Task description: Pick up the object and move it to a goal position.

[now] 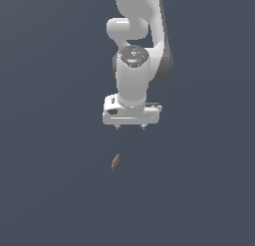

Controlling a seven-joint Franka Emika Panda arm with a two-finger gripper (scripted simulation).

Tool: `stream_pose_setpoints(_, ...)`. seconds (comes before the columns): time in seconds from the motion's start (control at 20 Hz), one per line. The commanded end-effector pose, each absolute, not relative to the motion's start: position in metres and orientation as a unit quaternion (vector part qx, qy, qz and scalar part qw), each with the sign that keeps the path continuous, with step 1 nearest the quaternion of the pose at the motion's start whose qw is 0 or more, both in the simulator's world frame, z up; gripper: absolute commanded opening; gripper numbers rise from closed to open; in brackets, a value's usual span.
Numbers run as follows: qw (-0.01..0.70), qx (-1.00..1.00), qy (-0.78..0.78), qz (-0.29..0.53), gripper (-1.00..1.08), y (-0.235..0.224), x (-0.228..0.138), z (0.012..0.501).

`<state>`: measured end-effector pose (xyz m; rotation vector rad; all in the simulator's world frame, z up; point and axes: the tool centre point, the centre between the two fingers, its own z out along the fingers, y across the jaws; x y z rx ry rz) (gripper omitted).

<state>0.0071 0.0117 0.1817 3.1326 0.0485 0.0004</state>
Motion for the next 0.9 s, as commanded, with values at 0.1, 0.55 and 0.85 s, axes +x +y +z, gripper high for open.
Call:
stream_pose_setpoints(0.1,0.004,1.000,0.017,0.002,1.00,0.013,0.008,0.183)
stream_pose_setpoints(0.55,0.002,0.999,0.042,0.022,1.00,0.028,0.018,0.198)
stream_pose_setpoints(0.85,0.001,0.999,0.033,0.020,1.00,0.025,0.021,0.195)
